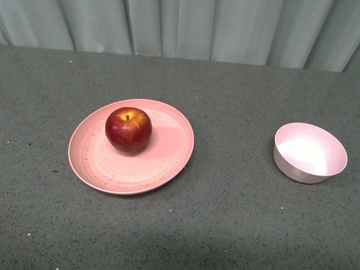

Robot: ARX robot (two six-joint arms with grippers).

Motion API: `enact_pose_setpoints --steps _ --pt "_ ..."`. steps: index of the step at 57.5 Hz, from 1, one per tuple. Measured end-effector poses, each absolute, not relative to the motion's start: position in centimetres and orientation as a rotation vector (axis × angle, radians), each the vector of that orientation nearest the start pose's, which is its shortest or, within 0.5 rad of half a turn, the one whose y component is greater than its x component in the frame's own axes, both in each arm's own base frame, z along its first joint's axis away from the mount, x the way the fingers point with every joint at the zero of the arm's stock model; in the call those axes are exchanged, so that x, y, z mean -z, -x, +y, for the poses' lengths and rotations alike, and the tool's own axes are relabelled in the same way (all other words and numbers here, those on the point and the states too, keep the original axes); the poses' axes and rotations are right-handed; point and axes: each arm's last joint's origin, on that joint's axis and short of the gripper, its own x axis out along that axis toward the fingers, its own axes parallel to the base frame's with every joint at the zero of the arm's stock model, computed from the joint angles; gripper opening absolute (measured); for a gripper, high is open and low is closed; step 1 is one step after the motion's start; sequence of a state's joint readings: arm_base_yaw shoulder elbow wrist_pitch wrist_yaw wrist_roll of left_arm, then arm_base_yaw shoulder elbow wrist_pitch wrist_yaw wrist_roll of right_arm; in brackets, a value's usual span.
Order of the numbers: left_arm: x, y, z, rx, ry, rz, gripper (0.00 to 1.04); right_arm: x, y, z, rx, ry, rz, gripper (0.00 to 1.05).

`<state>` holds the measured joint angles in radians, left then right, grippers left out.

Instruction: Move apple from plate to bowl

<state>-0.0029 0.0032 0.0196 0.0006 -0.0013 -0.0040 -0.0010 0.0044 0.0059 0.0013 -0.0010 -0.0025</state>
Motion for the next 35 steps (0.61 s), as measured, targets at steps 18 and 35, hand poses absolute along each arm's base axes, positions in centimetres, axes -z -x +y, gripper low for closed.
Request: enact_pose_setpoints --steps 18,35 --pt "-17.0 -9.67 -0.02 0.002 0.004 -0.017 0.98 -16.53 -9.76 -0.01 0.0 0.002 -0.003 0.95" --pt "-17.0 -9.67 -0.02 0.002 0.004 -0.017 0.98 -16.53 -9.76 -0.01 0.0 0.002 -0.003 0.95"
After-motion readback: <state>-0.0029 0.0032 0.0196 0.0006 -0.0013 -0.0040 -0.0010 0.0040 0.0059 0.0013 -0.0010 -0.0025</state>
